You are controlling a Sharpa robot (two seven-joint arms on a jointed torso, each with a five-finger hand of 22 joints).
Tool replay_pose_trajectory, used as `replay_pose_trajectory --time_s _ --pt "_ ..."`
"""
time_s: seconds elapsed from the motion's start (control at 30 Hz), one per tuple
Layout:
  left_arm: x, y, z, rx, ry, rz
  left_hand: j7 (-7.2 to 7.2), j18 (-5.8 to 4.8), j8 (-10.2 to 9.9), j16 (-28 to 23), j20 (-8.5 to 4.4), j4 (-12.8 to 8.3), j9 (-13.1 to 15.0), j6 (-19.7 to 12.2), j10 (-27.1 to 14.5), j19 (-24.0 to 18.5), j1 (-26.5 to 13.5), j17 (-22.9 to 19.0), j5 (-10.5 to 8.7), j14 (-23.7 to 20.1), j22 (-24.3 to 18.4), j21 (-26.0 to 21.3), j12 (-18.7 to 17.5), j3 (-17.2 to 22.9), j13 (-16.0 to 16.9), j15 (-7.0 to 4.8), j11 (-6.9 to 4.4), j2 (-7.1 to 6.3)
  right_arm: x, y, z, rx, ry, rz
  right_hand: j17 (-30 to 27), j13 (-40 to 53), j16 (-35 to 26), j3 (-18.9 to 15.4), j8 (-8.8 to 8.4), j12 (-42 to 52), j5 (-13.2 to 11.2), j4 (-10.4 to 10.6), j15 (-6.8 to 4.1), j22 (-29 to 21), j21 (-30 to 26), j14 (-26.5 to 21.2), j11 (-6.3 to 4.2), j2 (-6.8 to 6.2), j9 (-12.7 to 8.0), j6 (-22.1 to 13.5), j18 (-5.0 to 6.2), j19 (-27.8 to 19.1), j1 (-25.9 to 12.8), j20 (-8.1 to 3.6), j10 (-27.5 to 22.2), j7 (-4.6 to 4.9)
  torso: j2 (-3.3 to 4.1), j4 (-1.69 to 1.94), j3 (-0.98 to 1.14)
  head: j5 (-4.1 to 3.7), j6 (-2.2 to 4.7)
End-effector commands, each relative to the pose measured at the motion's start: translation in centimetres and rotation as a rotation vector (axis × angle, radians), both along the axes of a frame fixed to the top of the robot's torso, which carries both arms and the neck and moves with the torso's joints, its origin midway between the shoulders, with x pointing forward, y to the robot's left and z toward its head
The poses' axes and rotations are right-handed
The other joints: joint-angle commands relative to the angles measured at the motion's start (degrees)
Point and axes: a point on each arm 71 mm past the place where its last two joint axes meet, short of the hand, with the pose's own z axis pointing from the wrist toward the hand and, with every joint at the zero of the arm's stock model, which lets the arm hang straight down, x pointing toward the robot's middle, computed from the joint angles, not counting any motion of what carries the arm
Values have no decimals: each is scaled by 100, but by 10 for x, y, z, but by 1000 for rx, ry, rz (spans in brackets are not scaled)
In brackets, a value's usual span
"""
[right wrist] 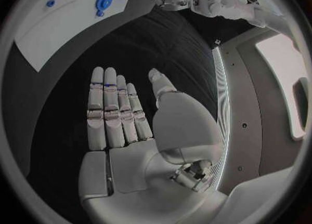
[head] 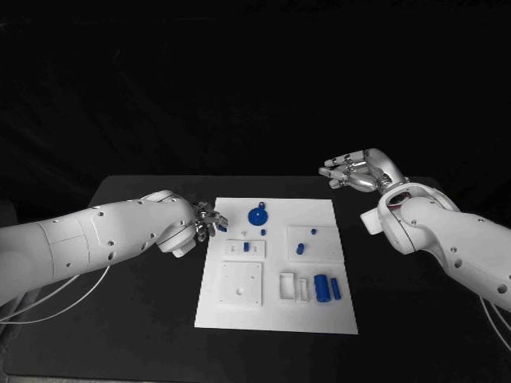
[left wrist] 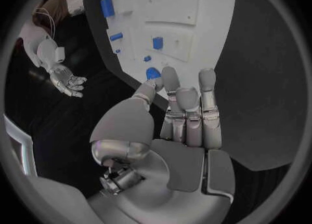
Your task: Assemble the parts on the task board
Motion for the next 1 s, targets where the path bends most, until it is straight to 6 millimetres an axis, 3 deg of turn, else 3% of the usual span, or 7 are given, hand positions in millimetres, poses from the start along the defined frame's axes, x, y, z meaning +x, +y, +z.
replay_pose_trajectory --time_s 0.03,0.23,0.57,1.0 --pt "-2 -6 -2 14 -22 -9 -470 67 -17 -12 -6 -258 10 512 264 28 21 5 31 27 107 15 33 217 -3 -10 -53 51 0 2 0 1 -3 16 -10 -10 -17 -6 -7 -25 23 26 13 -4 -15 -45 -16 -43 -4 -21 -18 -29 -18 -8 -23 -1 13 2 -4 1 -8" --pt "-5 -13 -9 18 -7 -24 -472 66 -12 -26 -9 -262 17 517 262 32 13 23 48 32 105 16 36 216 -3 -12 -54 51 0 2 0 2 -3 17 -11 -10 -17 -3 -6 -24 35 14 13 -4 -14 -46 -17 -31 -4 -21 -16 -29 -22 -9 -21 -1 19 -16 -2 1 -7" --pt "-10 -19 -23 24 17 -30 -474 65 -7 -34 -11 -267 24 517 263 34 6 35 59 34 106 17 37 220 -3 -14 -55 52 -1 3 0 2 -3 18 -11 -10 -17 -3 -6 -24 35 14 13 -4 -14 -46 -17 -31 -4 -21 -16 -29 -22 -9 -21 -1 31 -12 -6 -19 -35" --pt "-10 -20 -28 44 17 -48 -474 62 -1 -50 -15 -288 34 515 262 36 -8 70 62 41 106 21 43 230 5 -17 -57 56 -1 3 -1 2 -2 19 -11 -10 -17 -3 -6 -24 35 14 13 -4 -14 -46 -17 -31 -4 -21 -16 -29 -22 -9 -21 -1 31 -9 -6 -21 -60"
